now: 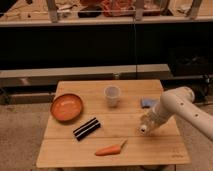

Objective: Stand the bottle upright

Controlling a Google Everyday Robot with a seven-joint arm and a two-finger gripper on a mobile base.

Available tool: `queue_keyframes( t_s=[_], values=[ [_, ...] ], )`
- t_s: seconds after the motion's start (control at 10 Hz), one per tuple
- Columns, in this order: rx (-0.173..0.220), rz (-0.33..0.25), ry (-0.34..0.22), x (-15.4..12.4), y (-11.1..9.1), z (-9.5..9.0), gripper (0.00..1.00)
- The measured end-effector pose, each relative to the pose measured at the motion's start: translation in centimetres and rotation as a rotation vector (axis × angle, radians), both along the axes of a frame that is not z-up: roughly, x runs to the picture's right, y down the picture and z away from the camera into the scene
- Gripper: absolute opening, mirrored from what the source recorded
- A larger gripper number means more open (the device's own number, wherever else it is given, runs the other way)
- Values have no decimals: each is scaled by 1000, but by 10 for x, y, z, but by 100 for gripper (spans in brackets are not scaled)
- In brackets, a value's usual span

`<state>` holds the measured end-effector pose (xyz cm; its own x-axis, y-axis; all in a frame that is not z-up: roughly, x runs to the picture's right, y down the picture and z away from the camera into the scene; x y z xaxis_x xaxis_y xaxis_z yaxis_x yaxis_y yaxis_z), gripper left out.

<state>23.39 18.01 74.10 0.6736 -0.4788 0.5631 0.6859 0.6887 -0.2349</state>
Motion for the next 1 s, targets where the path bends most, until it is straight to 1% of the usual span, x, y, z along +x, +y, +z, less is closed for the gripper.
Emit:
queue_keyframes(
  t_s=[0.1, 0.2, 0.3, 0.4, 0.5, 0.6, 0.7, 0.8, 0.9, 1.0],
  values=[
    [-2, 38, -38, 0, -10, -16, 53],
    [-14, 112, -116, 0, -26, -44, 49],
    [-41, 190, -201, 2, -39, -66, 47],
    [-79, 262, -289, 3, -47, -79, 45],
    [-137, 359, -396, 6, -57, -90, 40],
    [-182, 437, -467, 8, -63, -94, 39],
    [-219, 494, -507, 9, -66, -96, 39],
    [-249, 535, -512, 11, -64, -93, 39],
    [-262, 553, -493, 12, -62, -89, 39],
    [-279, 574, -457, 13, -56, -77, 39]
  ],
)
